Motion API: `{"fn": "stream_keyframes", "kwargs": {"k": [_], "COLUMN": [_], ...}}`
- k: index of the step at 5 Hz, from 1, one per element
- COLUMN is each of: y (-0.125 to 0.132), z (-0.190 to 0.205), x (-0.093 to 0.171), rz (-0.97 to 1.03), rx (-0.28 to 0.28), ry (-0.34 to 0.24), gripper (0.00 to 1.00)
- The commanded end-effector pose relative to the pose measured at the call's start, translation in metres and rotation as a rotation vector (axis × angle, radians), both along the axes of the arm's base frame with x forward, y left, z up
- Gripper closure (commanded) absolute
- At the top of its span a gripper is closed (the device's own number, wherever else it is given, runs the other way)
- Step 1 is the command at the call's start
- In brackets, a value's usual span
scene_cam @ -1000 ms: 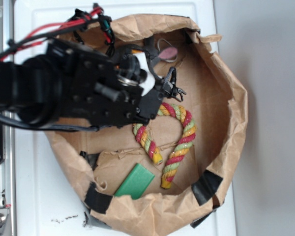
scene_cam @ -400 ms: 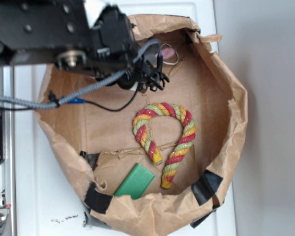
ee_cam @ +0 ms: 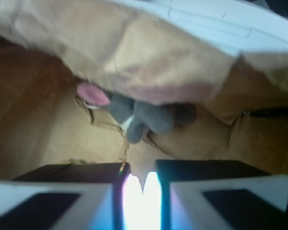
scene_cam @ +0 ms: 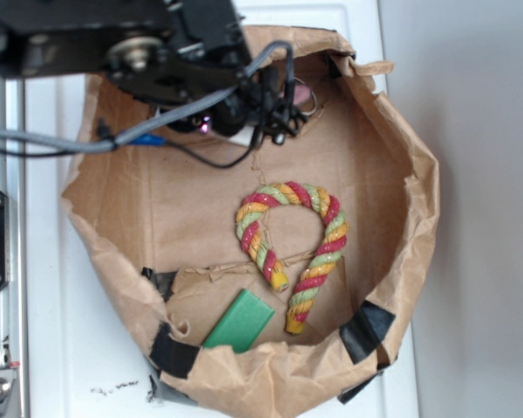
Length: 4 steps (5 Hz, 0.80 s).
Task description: Grab the gray animal.
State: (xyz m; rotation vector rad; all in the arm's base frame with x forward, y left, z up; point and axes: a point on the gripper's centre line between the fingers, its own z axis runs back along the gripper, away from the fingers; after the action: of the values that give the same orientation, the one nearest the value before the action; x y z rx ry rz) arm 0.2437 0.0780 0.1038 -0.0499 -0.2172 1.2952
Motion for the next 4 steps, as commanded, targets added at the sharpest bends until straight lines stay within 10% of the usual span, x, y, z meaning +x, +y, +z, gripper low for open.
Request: {"fn": "stream_keyframes", "kwargs": {"k": [1,4], "y": [0.007,-0.002], "z": [-0.014,-0.041], "x": [0.007,0.027], "rz": [0.171,0.326], "rx": [0.073,0.161], "ry": [-0.075,-0.111], "gripper": [0.00,0.00]}}
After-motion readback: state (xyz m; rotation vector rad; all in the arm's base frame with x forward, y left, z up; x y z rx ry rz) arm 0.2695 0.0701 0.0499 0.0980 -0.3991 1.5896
